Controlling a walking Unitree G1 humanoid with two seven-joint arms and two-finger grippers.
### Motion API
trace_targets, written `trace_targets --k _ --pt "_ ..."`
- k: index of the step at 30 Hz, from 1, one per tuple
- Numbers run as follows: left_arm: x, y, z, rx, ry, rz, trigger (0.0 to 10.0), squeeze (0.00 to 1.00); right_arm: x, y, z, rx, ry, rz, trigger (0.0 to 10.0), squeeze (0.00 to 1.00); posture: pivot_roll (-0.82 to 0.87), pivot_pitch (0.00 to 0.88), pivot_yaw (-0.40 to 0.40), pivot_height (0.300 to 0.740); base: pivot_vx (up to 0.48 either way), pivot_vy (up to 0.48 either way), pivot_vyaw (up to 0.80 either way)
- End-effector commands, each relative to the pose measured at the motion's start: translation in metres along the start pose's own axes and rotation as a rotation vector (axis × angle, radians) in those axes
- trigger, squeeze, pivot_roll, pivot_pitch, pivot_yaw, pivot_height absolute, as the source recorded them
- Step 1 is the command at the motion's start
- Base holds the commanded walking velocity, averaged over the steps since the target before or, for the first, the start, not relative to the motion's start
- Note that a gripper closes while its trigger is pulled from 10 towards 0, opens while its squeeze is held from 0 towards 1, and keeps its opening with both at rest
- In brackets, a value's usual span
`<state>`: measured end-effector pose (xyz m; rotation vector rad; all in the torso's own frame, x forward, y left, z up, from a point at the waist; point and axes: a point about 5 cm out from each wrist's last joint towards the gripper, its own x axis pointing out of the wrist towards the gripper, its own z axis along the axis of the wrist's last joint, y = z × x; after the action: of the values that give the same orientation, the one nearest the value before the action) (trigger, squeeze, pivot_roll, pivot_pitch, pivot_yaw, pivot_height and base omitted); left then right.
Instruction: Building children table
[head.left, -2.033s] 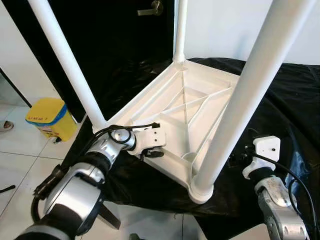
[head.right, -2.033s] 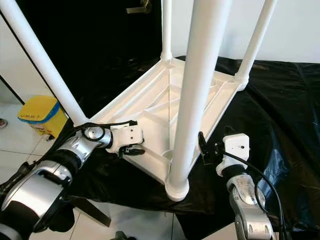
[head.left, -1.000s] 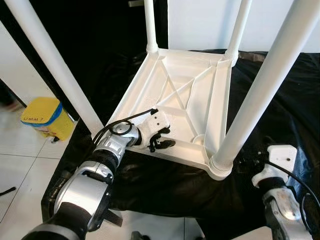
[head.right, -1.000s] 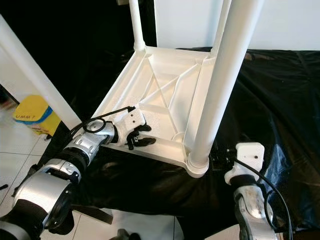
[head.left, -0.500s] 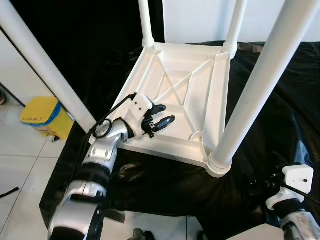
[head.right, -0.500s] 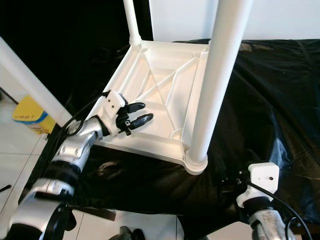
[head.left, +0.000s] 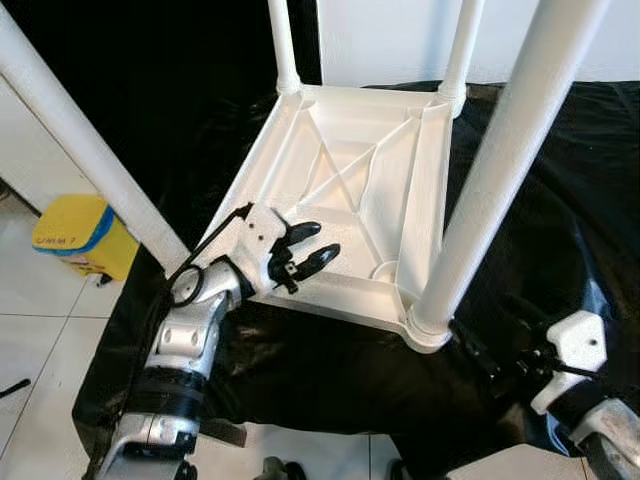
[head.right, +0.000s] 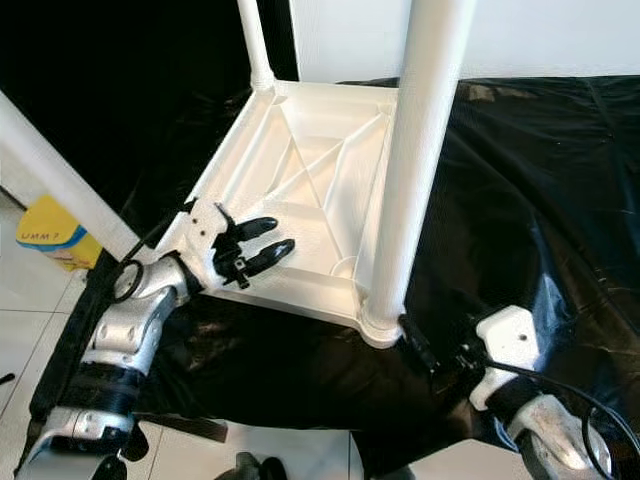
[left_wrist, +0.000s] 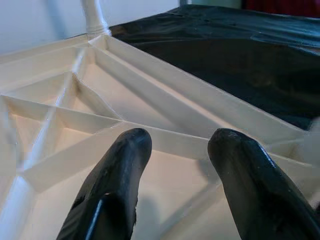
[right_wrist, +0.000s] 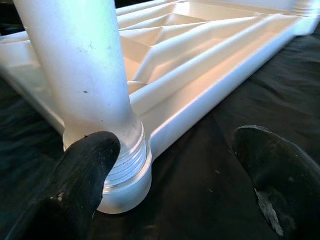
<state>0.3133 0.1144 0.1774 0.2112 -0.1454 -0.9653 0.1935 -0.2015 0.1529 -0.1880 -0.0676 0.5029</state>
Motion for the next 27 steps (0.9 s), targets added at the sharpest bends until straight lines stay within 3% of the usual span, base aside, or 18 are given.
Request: trace_targets --k 1,5,8,18,20,25,26,27 --pt "-0.005 0.004 -0.002 -0.012 0.02 0.154 10.0 0.0 0.006 0.008 -0.001 0.033 -0.008 0.08 10.0 0.0 -0.16 0.095 0.072 0.74 0.0 0.0 0.0" --pt "-0.008 -0.004 -0.004 -0.016 0.034 0.157 10.0 0.0 0.013 0.009 0.001 0.05 -0.015 0.133 10.0 0.0 -0.13 0.081 0.063 0.74 0.0 0.0 0.0" --pt "-0.016 -0.026 -0.01 -0.03 0.076 0.156 10.0 0.0 0.028 0.011 0.004 0.058 -0.004 0.323 10.0 0.0 -0.1 0.068 0.054 0.74 0.0 0.0 0.0" --pt "-0.02 -0.037 -0.009 -0.04 0.092 0.124 10.0 0.0 0.049 0.008 0.006 0.026 -0.039 0.36 10.0 0.0 -0.07 0.047 0.052 0.74 0.0 0.0 0.0" --pt "-0.019 -0.048 -0.008 -0.024 0.095 0.07 10.0 0.0 0.064 0.008 0.007 0.017 -0.065 0.337 10.0 0.0 -0.06 0.042 0.044 0.74 0.0 0.0 0.0" --pt "-0.017 -0.059 -0.007 -0.011 0.102 0.026 10.0 0.0 0.078 0.009 0.006 0.015 -0.085 0.322 10.0 0.0 -0.05 0.042 0.041 0.74 0.0 0.0 0.0" --pt "-0.015 -0.062 -0.007 -0.016 0.105 0.011 10.0 0.0 0.083 0.01 0.005 0.016 -0.089 0.316 9.2 0.0 -0.05 0.043 0.039 0.74 0.0 0.0 0.0" --pt "-0.015 -0.062 -0.007 -0.016 0.105 0.011 10.0 0.0 0.083 0.01 0.005 0.016 -0.089 0.316 9.2 0.0 -0.05 0.043 0.039 0.74 0.0 0.0 0.0"
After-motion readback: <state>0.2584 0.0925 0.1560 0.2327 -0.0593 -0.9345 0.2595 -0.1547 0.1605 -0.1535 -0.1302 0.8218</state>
